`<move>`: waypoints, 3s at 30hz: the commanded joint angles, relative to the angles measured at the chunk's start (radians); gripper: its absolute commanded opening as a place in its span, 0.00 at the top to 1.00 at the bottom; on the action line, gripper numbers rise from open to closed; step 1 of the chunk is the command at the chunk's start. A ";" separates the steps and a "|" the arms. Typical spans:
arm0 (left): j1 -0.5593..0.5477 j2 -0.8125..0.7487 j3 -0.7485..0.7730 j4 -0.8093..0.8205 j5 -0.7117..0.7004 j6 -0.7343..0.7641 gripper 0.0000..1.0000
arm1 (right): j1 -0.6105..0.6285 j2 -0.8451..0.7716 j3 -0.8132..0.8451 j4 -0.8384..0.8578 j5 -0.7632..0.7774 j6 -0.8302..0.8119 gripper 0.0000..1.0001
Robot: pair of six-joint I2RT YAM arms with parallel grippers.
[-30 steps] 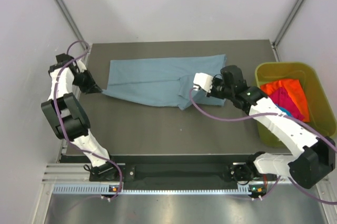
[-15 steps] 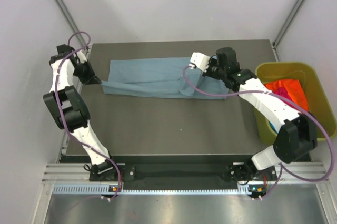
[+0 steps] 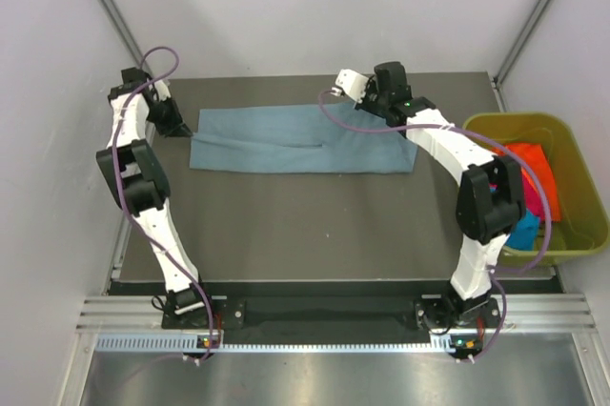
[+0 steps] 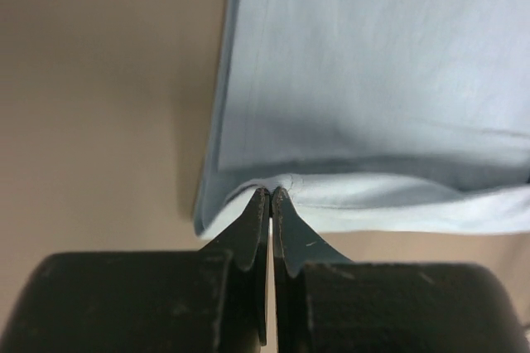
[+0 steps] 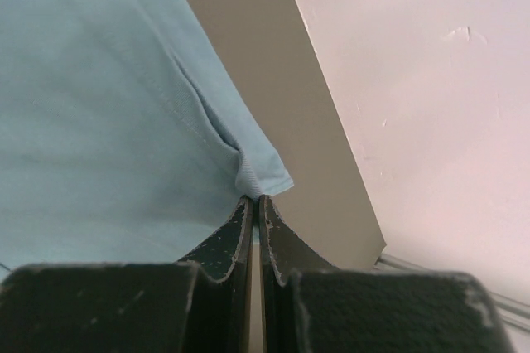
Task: Fold and stack the t-shirts
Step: Fold the tshirt
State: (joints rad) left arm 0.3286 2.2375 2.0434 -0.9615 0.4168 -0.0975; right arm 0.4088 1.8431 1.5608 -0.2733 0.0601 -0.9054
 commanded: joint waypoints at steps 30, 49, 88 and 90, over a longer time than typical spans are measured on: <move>-0.017 -0.111 0.038 0.100 -0.089 -0.016 0.30 | -0.065 0.095 0.182 0.024 0.173 0.256 0.39; -0.020 -0.033 -0.157 0.110 -0.173 0.010 0.30 | -0.258 0.204 0.056 -0.098 -0.499 1.096 0.27; -0.244 -0.504 -0.706 0.030 -0.081 -0.007 1.00 | -0.219 0.555 0.544 -0.098 -0.289 1.033 0.30; -0.243 -0.525 -0.726 0.026 -0.095 -0.005 1.00 | -0.219 0.529 0.526 -0.096 -0.287 1.025 0.30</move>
State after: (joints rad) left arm 0.0734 1.7779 1.3441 -0.9035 0.3222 -0.0875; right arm 0.1783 2.4039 2.0495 -0.4191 -0.2371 0.1310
